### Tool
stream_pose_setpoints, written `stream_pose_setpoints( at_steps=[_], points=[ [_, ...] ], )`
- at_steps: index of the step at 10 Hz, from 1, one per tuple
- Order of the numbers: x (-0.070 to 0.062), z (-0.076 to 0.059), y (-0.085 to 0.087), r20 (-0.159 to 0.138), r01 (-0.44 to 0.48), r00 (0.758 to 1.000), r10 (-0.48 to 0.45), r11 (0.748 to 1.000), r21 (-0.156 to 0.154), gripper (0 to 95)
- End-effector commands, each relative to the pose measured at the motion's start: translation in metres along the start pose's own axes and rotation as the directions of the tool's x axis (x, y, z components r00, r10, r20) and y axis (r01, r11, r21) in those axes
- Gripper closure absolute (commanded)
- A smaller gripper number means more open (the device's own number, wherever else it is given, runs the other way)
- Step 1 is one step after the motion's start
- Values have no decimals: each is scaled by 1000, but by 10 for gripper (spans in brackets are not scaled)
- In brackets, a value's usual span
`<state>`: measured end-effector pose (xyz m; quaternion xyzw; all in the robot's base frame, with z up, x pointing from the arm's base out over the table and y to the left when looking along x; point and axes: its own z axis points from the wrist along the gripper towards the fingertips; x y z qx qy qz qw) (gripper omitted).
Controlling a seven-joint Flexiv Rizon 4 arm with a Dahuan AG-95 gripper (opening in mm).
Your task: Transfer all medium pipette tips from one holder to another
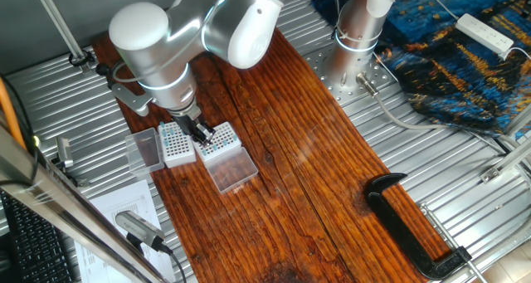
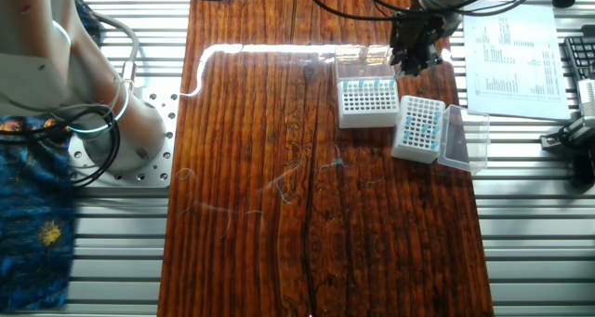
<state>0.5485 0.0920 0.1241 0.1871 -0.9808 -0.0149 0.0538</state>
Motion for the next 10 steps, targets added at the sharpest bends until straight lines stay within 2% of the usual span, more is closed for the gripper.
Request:
stream_pose_setpoints(
  at_steps=[1,7,10],
  points=[
    [2,-2,-7,-3,8,1000,-8,1000,6,950],
    [12,-1,-56,6,70,998,-70,998,7,950],
    [12,0,-65,12,78,997,-78,997,10,950]
  ],
)
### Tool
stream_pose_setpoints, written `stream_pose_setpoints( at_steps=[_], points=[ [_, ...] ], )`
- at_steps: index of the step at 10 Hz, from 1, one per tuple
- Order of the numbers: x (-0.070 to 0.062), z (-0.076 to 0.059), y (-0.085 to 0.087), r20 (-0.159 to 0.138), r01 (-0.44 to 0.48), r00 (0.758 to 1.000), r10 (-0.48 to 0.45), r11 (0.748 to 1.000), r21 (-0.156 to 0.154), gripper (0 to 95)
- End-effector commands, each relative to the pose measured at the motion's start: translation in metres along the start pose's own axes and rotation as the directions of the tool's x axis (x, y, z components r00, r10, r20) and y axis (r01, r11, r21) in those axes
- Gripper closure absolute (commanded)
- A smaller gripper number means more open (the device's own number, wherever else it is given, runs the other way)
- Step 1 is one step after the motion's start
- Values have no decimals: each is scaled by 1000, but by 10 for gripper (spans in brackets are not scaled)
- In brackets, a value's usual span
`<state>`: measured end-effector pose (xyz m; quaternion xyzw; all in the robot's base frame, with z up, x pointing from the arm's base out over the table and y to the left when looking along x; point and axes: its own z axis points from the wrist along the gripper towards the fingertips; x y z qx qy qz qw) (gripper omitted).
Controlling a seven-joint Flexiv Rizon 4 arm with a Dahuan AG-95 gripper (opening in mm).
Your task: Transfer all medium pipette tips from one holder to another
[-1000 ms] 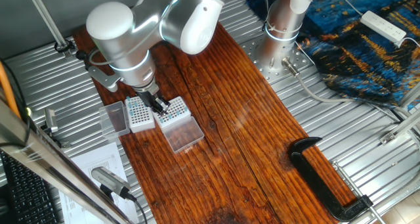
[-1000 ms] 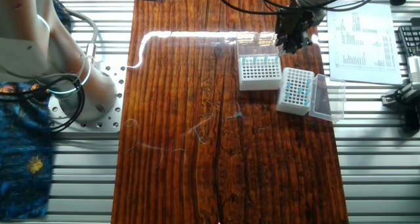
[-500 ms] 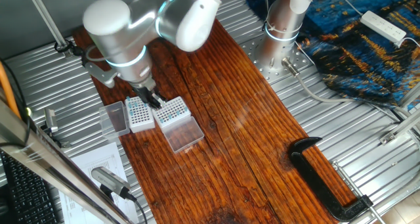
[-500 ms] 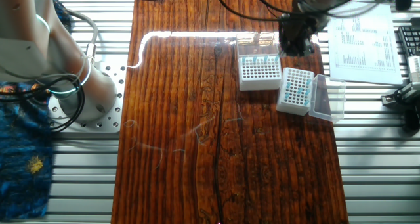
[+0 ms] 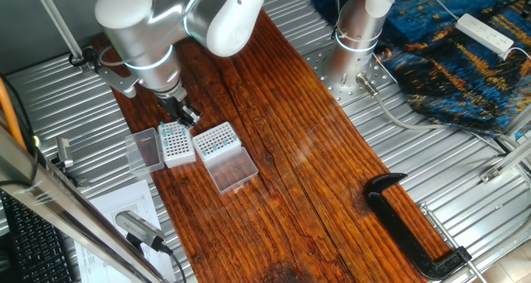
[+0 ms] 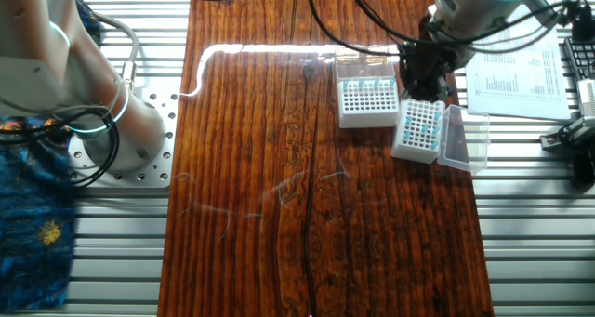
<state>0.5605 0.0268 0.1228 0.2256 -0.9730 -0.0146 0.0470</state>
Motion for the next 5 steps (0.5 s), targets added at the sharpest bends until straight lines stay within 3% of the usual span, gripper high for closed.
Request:
stream_pose_setpoints(
  at_steps=[1,5],
  points=[
    [-3,2,-1,3,-4,1000,4,1000,4,950],
    [-8,3,-3,8,-11,1000,11,1000,13,950]
  ],
)
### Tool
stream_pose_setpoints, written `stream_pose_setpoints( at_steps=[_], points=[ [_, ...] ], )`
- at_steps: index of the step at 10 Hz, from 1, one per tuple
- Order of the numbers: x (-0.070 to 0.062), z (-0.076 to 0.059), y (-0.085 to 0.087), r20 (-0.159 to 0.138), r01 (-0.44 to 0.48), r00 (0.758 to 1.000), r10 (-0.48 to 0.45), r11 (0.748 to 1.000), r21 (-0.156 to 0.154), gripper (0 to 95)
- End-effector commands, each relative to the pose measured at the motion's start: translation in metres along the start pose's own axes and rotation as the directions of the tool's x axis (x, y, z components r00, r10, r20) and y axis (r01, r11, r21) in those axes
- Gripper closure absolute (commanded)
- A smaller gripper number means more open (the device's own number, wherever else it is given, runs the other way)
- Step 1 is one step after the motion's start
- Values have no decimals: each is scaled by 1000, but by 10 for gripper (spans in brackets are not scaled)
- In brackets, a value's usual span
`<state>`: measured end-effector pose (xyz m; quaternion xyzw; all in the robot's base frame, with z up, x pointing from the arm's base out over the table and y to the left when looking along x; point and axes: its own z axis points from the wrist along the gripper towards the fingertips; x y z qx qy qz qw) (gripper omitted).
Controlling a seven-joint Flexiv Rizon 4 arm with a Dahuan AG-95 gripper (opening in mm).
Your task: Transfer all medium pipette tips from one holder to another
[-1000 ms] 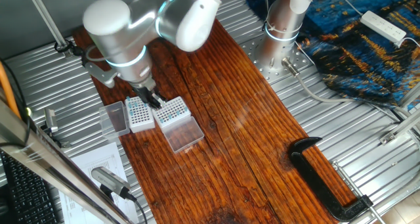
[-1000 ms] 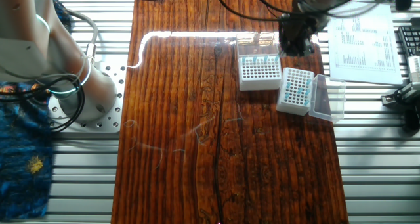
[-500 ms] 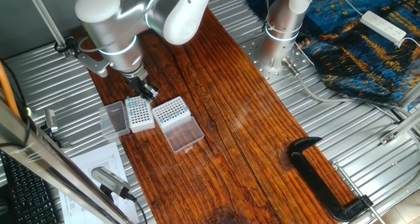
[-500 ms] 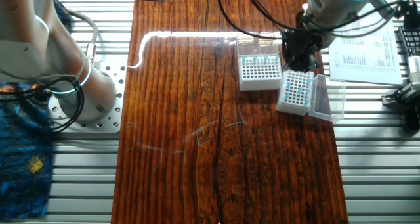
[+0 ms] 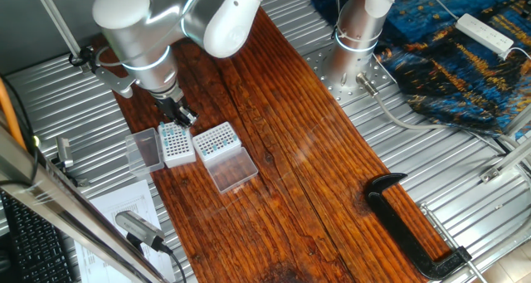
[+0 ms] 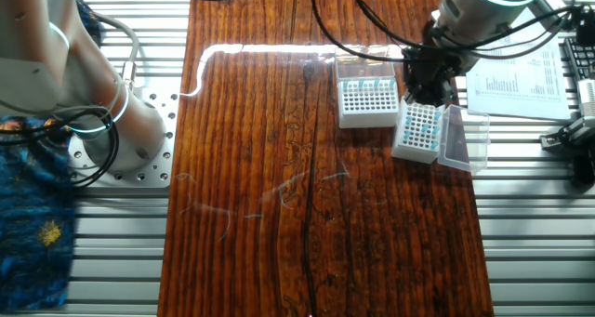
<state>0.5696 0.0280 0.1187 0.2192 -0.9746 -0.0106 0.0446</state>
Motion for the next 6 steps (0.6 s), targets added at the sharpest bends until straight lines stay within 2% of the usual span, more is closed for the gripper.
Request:
stream_pose_setpoints(
  at_steps=[1,6],
  points=[
    [1,0,0,5,1,1000,-1,1000,8,950],
    [1,1,0,5,7,1000,-8,1000,30,950]
  ],
)
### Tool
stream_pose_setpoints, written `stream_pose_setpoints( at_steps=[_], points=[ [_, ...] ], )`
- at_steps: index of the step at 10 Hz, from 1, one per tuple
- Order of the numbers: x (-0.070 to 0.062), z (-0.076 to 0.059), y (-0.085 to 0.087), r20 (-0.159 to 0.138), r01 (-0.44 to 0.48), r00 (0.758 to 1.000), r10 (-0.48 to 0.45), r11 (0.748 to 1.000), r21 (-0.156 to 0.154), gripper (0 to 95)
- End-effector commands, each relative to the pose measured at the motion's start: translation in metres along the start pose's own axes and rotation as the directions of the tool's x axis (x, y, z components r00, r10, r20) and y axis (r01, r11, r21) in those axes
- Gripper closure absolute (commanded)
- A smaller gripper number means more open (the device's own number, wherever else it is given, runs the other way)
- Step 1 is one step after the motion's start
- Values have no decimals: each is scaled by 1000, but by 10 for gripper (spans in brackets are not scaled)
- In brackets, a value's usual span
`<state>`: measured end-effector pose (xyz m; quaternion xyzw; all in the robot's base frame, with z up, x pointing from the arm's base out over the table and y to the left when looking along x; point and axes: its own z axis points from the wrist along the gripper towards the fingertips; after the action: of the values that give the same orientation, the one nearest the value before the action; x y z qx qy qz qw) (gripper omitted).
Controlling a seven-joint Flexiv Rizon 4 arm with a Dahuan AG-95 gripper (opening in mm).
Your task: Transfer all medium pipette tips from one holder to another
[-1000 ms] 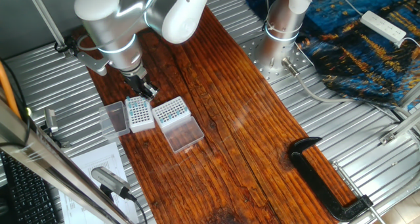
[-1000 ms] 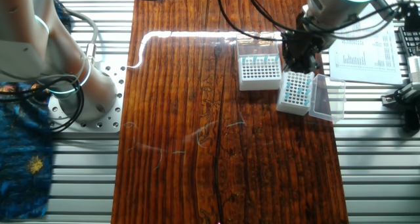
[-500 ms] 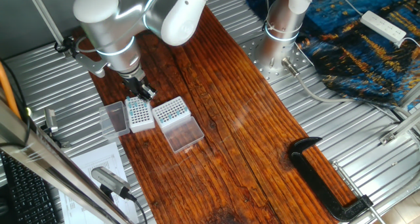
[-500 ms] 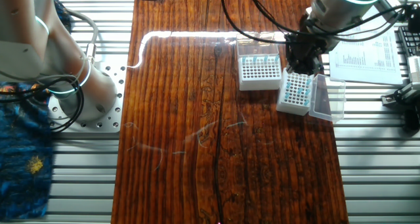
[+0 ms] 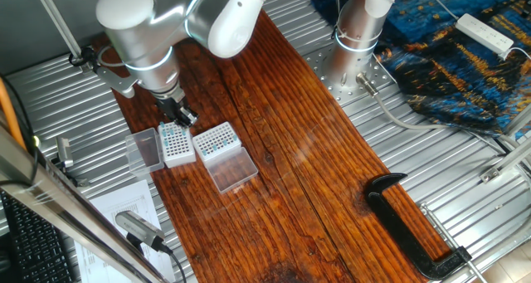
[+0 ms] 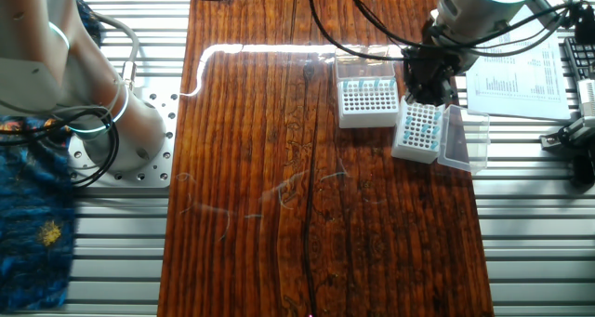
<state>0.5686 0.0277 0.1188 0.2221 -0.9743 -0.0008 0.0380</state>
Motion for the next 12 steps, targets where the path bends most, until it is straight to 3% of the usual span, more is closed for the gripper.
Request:
stream_pose_setpoints(
  at_steps=[1,6,12],
  points=[
    [0,1,-1,7,7,1000,-7,1000,13,950],
    [-2,11,-6,39,32,999,-33,999,31,950],
    [-10,16,-8,38,32,999,-34,999,34,950]
  ],
)
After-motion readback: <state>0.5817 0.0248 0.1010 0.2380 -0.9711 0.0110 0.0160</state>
